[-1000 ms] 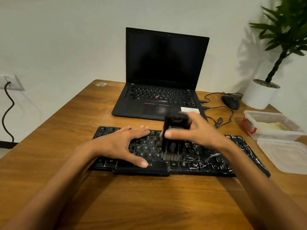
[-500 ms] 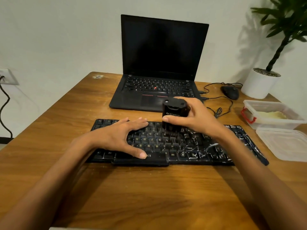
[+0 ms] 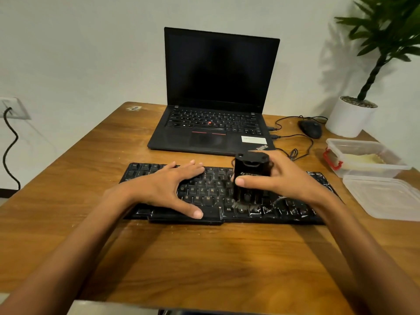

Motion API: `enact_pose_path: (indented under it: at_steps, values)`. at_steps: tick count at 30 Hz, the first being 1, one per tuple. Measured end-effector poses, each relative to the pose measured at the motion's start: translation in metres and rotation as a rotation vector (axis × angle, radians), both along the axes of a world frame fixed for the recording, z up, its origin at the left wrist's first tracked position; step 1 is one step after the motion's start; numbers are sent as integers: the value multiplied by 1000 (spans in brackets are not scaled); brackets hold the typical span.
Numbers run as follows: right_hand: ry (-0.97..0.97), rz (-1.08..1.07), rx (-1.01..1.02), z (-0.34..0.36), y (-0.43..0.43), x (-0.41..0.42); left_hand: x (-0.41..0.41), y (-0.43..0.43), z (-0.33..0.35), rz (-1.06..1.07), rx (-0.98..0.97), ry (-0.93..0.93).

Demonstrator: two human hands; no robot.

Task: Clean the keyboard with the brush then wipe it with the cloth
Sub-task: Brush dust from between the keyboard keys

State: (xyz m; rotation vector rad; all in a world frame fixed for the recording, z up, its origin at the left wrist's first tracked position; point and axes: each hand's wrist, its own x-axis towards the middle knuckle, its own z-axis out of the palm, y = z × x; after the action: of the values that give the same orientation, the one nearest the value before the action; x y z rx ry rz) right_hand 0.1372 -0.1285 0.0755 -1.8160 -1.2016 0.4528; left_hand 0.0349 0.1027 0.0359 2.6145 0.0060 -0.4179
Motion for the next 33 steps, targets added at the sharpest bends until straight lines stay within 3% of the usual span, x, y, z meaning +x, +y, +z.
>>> enact_pose_path:
  at_steps: [5, 11, 17, 21, 29, 33]
  values:
    - [-45, 144, 15, -4, 33, -23, 3, 2, -7, -78, -61, -71]
    - [26, 0, -51, -2, -8, 1, 3, 5, -7, -31, 7, -7]
    - [-75, 120, -21, -11, 26, -23, 8, 13, -20, -54, 6, -69]
    - [27, 25, -74, -4, -4, -2, 5, 8, -11, -70, 1, -63]
    - [-25, 66, -26, -6, 27, -15, 7, 10, -15, -88, 2, -108]
    - [58, -86, -57, 1, -6, 1, 3, 6, -6, -72, -13, -82]
